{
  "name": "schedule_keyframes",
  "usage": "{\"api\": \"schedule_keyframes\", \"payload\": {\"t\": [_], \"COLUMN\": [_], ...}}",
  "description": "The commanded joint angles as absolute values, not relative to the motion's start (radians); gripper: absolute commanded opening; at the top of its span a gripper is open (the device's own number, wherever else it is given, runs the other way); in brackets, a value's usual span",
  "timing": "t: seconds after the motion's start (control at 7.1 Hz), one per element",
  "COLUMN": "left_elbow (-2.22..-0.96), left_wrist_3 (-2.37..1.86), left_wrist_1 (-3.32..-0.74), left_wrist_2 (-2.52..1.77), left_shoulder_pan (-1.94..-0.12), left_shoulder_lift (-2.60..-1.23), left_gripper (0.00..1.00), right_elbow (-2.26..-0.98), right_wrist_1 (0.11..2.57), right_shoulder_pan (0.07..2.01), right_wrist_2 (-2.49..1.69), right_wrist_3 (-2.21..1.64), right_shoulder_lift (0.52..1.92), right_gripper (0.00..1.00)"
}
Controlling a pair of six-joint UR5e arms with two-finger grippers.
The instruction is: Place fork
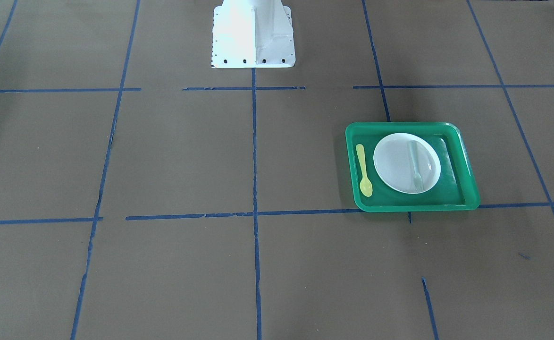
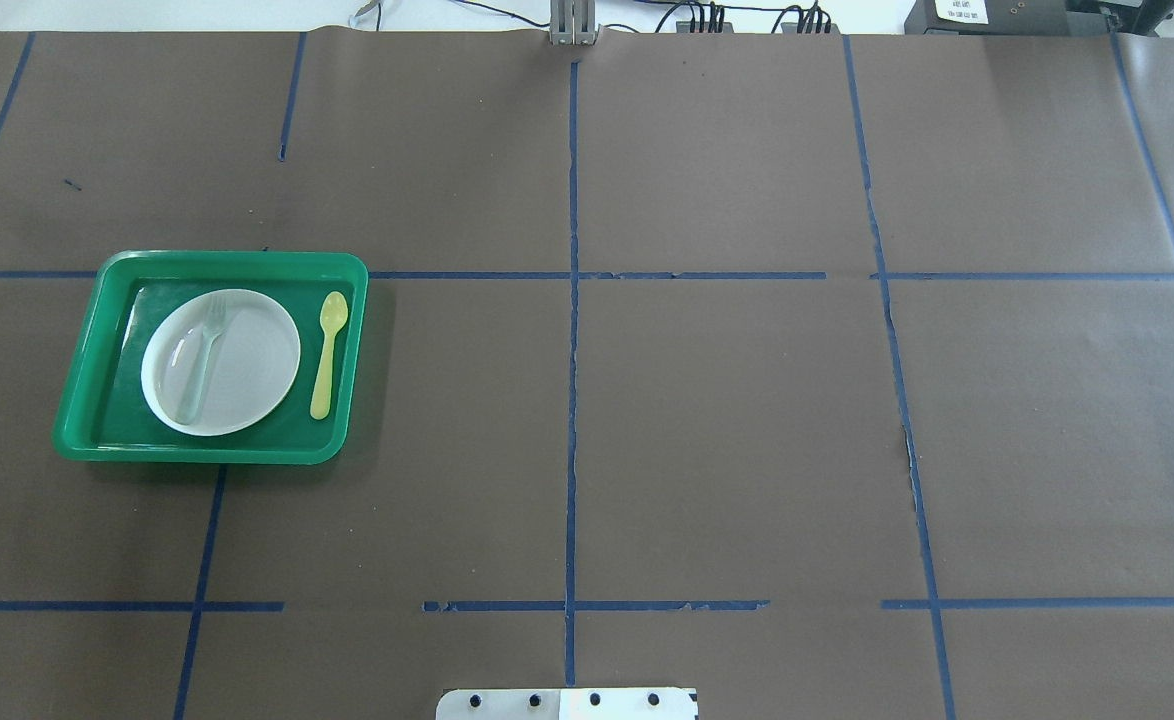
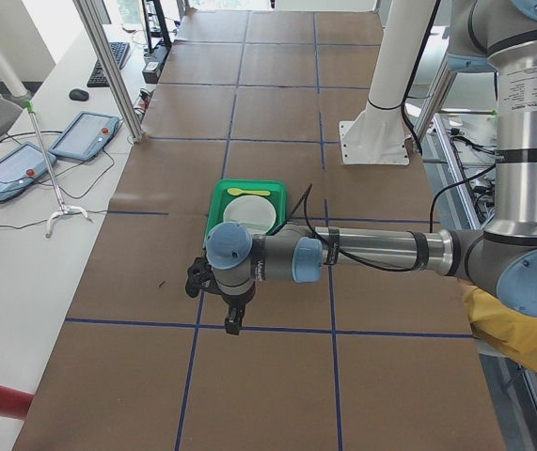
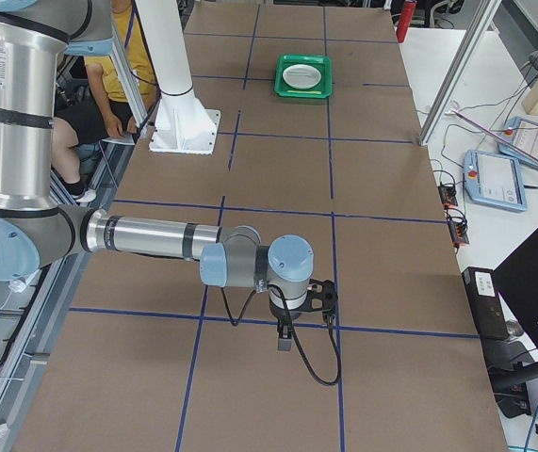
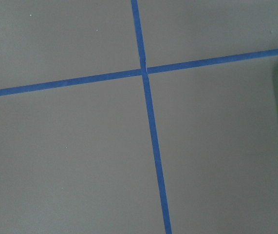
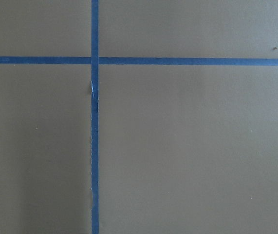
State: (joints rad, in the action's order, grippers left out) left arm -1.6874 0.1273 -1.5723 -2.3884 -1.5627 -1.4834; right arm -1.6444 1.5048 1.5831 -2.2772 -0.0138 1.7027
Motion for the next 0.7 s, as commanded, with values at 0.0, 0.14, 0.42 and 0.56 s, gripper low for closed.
{"api": "schedule_keyframes", "payload": {"t": [0.0, 0.14, 0.42, 0.56], "left_elbow": [-1.689, -1.69, -1.695, -1.704], "left_wrist_3": [0.126, 0.12, 0.118, 0.112], "left_wrist_1": [-1.571, -1.569, -1.568, -1.575], "left_wrist_2": [-2.393, -2.388, -2.39, -2.391], "left_shoulder_pan": [-1.563, -1.563, -1.562, -1.549], "left_shoulder_lift": [-1.482, -1.482, -1.563, -1.584], "left_gripper": [1.0, 1.0, 1.0, 1.0], "right_elbow": [-1.644, -1.644, -1.644, -1.644], "right_wrist_1": [1.505, 1.505, 1.505, 1.505], "right_shoulder_pan": [1.583, 1.583, 1.583, 1.583], "right_wrist_2": [-2.278, -2.278, -2.278, -2.276], "right_wrist_3": [-0.014, -0.014, -0.014, -0.014], "right_shoulder_lift": [1.703, 1.703, 1.703, 1.703], "right_gripper": [1.0, 1.0, 1.0, 1.0]}}
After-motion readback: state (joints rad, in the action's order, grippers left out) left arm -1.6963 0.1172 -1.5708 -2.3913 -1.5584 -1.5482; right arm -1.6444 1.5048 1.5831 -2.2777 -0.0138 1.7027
